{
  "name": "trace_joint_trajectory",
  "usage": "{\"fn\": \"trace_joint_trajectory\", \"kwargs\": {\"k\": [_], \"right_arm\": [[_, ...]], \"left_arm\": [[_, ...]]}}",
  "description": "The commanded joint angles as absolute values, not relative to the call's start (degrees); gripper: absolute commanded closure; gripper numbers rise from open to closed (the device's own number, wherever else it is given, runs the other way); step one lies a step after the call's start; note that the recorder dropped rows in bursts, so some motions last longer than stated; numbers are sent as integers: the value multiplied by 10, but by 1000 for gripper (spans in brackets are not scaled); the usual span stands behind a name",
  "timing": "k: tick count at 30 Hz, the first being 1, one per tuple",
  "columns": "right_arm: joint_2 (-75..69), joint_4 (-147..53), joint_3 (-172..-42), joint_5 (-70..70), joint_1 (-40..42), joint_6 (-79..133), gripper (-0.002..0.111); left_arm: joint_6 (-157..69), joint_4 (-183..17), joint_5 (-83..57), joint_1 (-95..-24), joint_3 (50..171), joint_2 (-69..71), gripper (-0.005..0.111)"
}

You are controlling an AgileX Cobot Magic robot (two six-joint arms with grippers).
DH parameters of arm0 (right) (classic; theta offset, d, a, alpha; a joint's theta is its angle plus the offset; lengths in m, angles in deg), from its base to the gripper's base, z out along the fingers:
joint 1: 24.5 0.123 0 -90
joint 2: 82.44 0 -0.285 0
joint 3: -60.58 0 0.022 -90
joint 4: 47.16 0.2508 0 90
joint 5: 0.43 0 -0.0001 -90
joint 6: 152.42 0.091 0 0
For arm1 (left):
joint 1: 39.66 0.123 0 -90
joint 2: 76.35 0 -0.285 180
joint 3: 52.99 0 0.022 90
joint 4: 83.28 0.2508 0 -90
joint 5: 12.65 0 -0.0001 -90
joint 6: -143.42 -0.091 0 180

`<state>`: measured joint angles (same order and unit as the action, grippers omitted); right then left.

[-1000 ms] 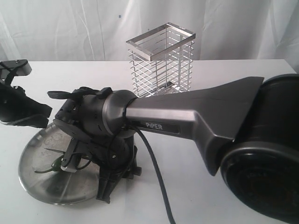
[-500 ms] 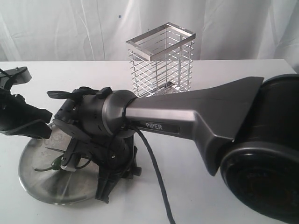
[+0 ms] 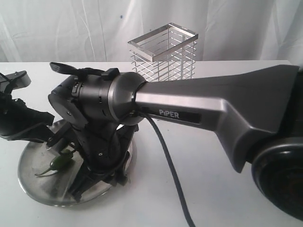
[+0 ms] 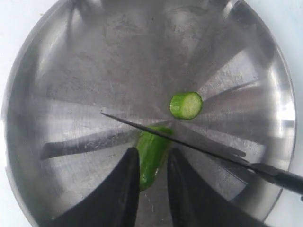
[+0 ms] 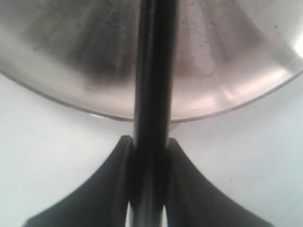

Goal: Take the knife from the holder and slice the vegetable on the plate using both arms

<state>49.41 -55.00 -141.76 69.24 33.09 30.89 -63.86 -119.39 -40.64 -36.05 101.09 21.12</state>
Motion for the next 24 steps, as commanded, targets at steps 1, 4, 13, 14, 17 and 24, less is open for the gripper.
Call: {"fn": "trace_joint_trajectory", "kwargs": {"k": [1,4,13,14,17,24], "right_arm": [[482,-499,-1421,695,330,322,108],[486,-481,-1421,695,330,328,108],[490,-472,-1421,695,330,328,108],[493,-472,-1421,695,330,327,108],[503,-472,-1421,695,330,327,108],[512,-499,-1421,695,330,327,108]], "left_arm": [[-660,-1237,-395,-364,987,210,79],[-686,-1267,-392,-364,979,210,79],[-713,-1296,-395,-364,978,210,79],[-713,-1297,-395,-364,978,210,79],[-714,-1298,-394,-364,978,210,79],[-713,-1298,-393,-364,978,210,79]]}}
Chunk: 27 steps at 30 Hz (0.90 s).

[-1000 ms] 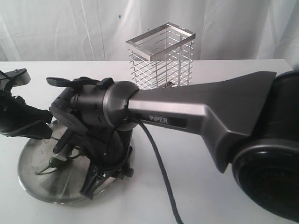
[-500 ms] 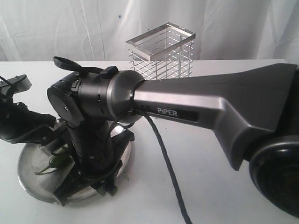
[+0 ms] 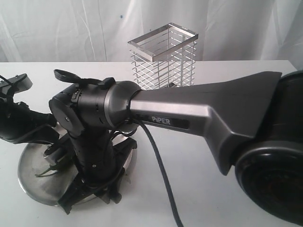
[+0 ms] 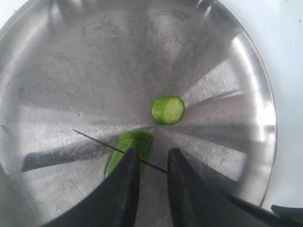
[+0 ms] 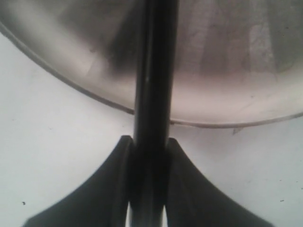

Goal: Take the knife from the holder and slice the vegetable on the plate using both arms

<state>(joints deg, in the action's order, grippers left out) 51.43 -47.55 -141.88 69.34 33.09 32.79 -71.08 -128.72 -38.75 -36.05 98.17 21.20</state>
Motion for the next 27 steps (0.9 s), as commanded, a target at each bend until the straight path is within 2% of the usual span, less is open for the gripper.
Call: {"fn": "trace_joint_trajectory", "kwargs": {"k": [1,27], "right_arm": [[512,-499,-1421,695,330,327,108],[521,-505,-1421,688,326,328,108]], "left_arm": [[-713,-1298,-392,-364,978,210,79],[-715,-1305,-389,-364,978,210,79]]}}
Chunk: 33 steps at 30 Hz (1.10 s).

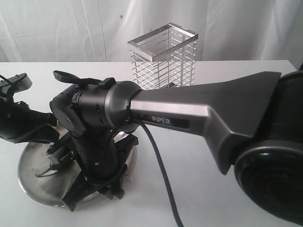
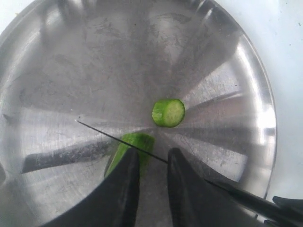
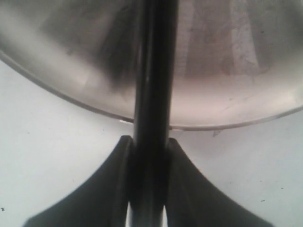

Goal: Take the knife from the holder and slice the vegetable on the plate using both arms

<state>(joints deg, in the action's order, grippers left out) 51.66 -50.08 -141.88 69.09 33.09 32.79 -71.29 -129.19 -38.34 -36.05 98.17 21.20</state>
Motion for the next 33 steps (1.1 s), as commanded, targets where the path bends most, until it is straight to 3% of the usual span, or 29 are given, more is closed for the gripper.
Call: {"fn": "trace_joint_trajectory", "kwargs": {"k": [1,33], "right_arm": [[523,-505,-1421,688,326,328,108],[522,-539,-1421,682,325,331,108]], "left_arm": [[-715,-1305,-389,-364,978,210,79],[-715,-1307,-383,-364,978,210,79]]}}
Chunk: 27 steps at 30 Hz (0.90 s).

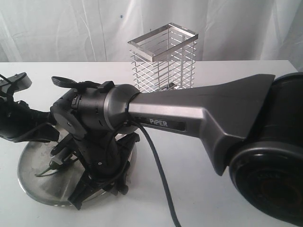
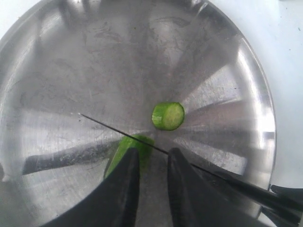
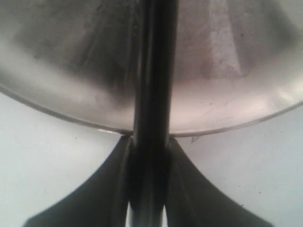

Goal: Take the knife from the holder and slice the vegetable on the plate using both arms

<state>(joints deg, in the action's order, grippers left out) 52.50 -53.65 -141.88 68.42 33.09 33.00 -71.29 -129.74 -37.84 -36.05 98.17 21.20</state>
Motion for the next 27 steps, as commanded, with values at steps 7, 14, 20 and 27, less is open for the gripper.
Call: {"fn": "trace_joint_trajectory", "kwargs": {"k": [7,14,20,27], "right_arm": [[522,-529,-1421,677,325,331,108],[521,-525,-1421,676,326,331,108],[521,-524,-1421,672,326,331,108],[521,-517,-1421,672,326,331,108]], "left_arm": [[-715,-1307,-383,-364,978,210,79],[-715,-1310,-382,-364,978,210,79],[-715,-1311,-381,-364,978,210,79],[-715,-1311,-381,-364,978,210,79]]}}
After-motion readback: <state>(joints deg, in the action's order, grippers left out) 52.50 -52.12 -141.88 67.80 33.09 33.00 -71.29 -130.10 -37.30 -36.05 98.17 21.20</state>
